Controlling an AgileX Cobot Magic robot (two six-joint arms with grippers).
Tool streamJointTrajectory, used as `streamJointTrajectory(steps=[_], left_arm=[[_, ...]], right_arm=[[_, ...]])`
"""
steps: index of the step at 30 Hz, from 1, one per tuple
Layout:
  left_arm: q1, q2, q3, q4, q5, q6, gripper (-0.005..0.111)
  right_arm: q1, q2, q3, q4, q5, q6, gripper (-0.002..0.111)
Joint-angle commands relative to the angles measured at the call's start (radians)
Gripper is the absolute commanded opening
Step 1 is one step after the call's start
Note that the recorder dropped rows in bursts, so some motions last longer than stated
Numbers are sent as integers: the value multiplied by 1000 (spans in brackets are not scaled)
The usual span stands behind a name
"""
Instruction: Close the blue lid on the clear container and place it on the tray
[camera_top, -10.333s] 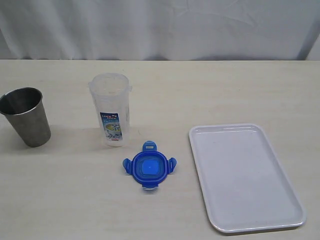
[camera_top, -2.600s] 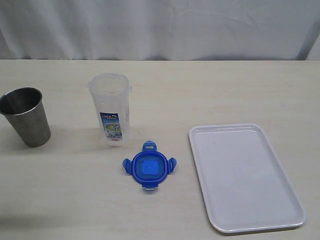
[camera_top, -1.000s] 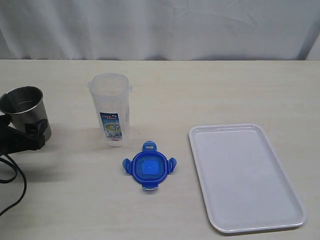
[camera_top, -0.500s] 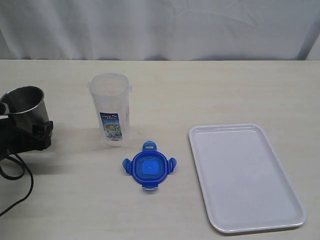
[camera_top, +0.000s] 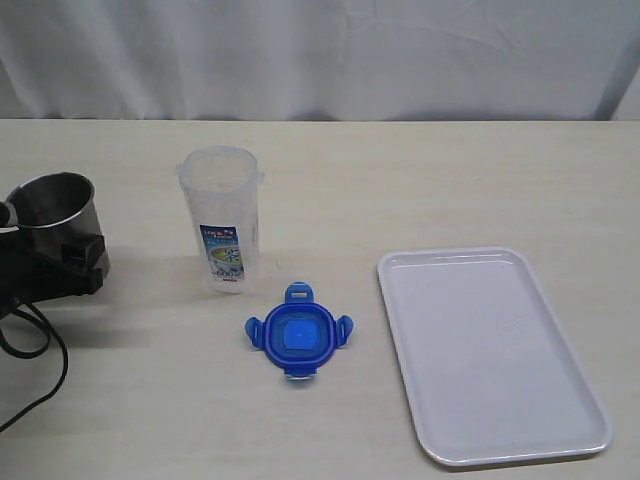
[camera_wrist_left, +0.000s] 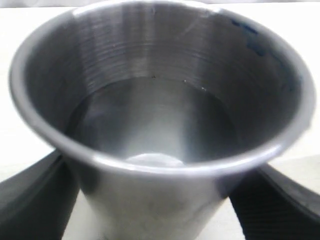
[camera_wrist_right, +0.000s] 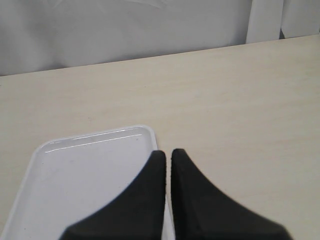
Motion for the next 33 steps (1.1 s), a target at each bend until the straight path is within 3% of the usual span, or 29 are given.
streamJointTrajectory(steps=[1, 4, 13, 26, 33], left_arm=[[-9, 1, -6, -27, -40, -3, 9], [-9, 1, -6, -25, -51, -50, 5], [-9, -24, -6, 48, -95, -106, 5], [-9, -210, -10, 135, 0, -103, 0], [-9, -284, -101, 257, 150, -167, 0]], right_arm=[[2, -2, 3, 0, 0, 1, 4], [2, -2, 3, 0, 0, 1, 4], [2, -2, 3, 0, 0, 1, 4], [2, -2, 3, 0, 0, 1, 4], [2, -2, 3, 0, 0, 1, 4]])
